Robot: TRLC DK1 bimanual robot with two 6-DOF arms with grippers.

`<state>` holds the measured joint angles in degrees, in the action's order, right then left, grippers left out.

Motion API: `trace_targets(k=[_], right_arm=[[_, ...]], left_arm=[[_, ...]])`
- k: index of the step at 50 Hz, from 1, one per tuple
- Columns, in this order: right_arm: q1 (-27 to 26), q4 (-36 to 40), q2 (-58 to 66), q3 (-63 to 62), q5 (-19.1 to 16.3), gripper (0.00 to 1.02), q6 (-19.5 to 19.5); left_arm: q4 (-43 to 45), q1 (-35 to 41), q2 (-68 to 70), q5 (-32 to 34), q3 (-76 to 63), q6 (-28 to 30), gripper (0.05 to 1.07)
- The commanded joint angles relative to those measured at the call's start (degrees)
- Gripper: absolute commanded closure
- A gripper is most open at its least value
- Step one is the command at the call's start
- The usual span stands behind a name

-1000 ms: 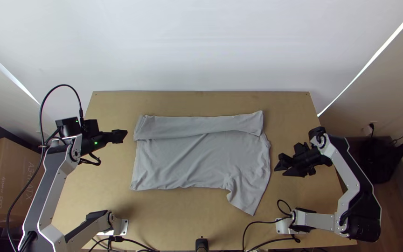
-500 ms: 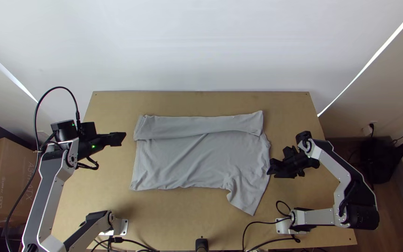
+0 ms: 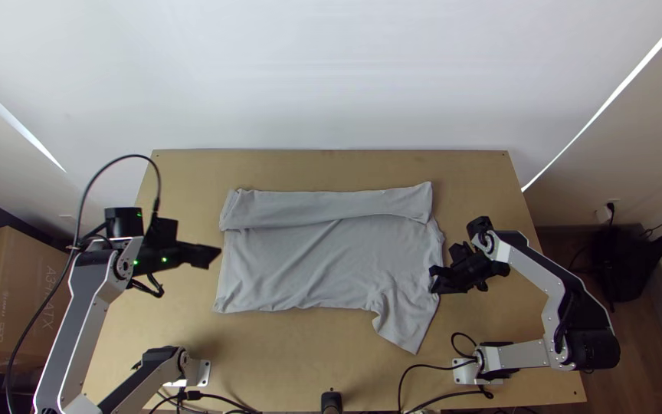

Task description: Fold the t-shirt

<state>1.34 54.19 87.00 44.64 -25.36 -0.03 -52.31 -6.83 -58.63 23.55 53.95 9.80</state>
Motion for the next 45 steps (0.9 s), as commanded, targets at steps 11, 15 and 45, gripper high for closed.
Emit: trace_targets(k=[11,15,45], right_arm=[[-1.3,1.2,-1.3,-1.0,0.2,1.00,-0.1],[-2.4,1.4,-2.3,-1.0,0.3,1.00,-0.5],[-3.8,1.9,-4.7,-2.8,0.3,1.00,-1.0]], left_arm=[[-17.2,4.5,0.5,-8.9,-6.0,24.0,0.11],[-20.7,4.5,0.6,-11.1,-6.8,27.9,0.11],[-12.7,8.4,-9.1,-14.8,-12.7,23.6,0.11]])
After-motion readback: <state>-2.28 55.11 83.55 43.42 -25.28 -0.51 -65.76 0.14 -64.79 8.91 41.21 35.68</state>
